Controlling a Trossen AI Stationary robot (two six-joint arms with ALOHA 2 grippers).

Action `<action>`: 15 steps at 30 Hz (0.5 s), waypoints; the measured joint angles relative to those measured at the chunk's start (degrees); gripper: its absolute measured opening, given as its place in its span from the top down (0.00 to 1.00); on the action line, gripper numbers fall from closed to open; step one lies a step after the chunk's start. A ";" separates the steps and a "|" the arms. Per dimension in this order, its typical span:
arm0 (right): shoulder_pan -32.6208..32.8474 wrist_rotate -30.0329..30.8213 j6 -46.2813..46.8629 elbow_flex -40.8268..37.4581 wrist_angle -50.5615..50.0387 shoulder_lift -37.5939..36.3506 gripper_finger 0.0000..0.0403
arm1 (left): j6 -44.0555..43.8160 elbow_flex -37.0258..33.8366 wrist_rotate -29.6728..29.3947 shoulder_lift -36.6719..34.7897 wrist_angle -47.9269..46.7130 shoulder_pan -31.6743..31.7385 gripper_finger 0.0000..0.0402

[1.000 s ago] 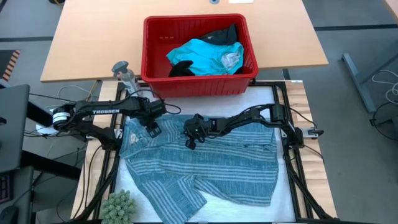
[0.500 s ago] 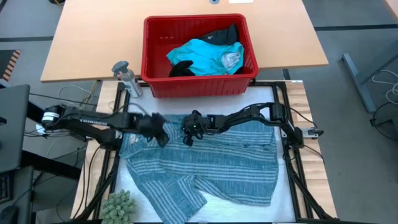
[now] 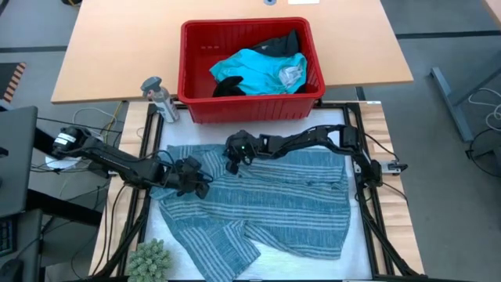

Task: Fold Laundry from Bin
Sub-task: Fold the patterned blue shirt

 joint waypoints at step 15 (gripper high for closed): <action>0.00 -1.33 -0.48 -0.02 1.14 0.12 0.43 | -2.10 0.00 -4.55 -0.05 -0.01 -4.32 0.59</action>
